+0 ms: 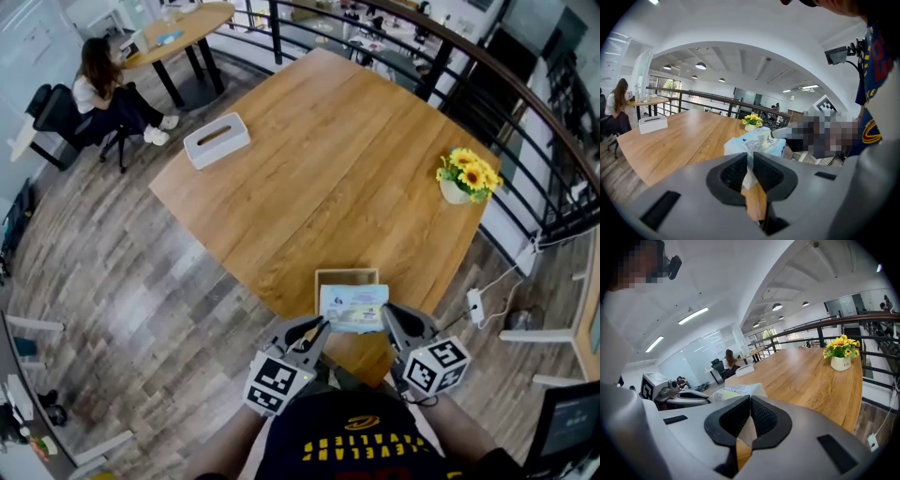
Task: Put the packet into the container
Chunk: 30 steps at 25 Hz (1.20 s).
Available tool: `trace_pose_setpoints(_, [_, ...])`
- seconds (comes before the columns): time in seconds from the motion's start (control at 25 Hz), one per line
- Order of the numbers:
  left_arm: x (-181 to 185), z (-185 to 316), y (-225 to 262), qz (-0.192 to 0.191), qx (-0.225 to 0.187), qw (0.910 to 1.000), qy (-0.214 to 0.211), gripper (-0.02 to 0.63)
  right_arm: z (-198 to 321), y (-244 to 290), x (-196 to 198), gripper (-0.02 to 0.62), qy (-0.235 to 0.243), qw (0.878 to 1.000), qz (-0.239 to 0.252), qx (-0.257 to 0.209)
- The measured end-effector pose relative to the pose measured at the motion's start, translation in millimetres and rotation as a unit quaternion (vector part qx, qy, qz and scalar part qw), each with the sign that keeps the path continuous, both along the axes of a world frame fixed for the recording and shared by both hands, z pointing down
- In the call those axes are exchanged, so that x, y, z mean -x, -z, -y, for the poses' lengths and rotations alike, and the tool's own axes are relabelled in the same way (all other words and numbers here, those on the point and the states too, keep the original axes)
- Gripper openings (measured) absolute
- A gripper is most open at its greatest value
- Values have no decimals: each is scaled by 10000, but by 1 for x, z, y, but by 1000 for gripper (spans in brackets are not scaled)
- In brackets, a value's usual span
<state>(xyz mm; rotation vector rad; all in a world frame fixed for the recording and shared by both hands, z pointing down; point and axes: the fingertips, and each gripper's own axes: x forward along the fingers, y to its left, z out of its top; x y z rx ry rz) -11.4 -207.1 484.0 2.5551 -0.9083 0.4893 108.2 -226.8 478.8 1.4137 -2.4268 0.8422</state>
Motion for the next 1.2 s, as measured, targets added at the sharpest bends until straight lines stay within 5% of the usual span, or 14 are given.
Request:
trace_pose_setpoints(0.8, [-16, 25, -55, 901, -463, 9948, -125, 43, 38, -52, -8, 17, 408, 9982, -395, -165])
trace_pose_setpoints(1.2, [-19, 25, -85, 1364, -598, 9878, -463, 43, 39, -81, -7, 17, 656, 9926, -978, -298])
